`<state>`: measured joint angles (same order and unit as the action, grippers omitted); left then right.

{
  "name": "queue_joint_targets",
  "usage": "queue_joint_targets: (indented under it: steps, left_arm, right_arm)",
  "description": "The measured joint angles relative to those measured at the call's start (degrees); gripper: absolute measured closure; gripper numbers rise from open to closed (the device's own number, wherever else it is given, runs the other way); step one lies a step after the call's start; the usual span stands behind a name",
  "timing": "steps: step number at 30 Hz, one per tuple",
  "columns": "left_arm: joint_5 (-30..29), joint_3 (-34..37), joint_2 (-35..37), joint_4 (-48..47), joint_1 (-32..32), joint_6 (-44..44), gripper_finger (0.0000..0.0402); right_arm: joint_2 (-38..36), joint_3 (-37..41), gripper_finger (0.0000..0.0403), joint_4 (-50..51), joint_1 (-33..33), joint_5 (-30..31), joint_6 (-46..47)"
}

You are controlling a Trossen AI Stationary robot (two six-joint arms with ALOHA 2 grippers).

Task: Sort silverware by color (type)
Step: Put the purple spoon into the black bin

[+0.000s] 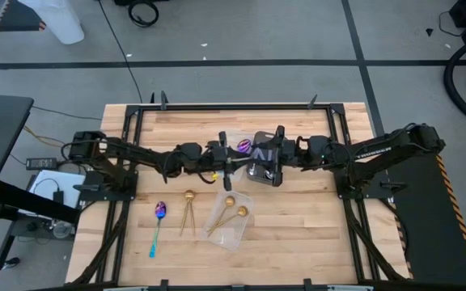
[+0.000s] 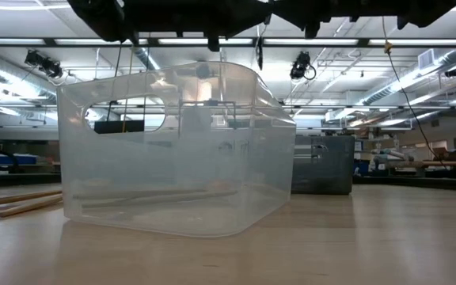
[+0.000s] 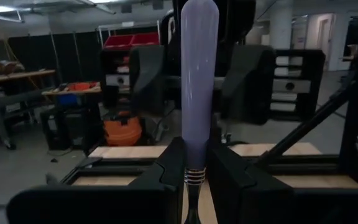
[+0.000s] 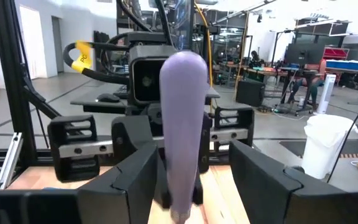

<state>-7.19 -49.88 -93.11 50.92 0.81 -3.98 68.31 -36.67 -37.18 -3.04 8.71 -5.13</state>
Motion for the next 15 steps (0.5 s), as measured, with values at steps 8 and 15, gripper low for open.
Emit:
queue_joint_targets:
  steps: [8, 15]
  left_arm:
    - [0.91, -0.58, -0.85, 0.65, -0.13, -1.51, 0.0347]
    - [0.93, -0.58, -0.89, -0.02, -0.65, -1.49, 0.0343]
  right_arm:
    - [0.00, 0.00, 0.0269, -1.21, -0.01, -1.06, 0.46]
    - [0.00, 0.00, 0.0331, -0.91, 0.01, -0.81, 0.52]
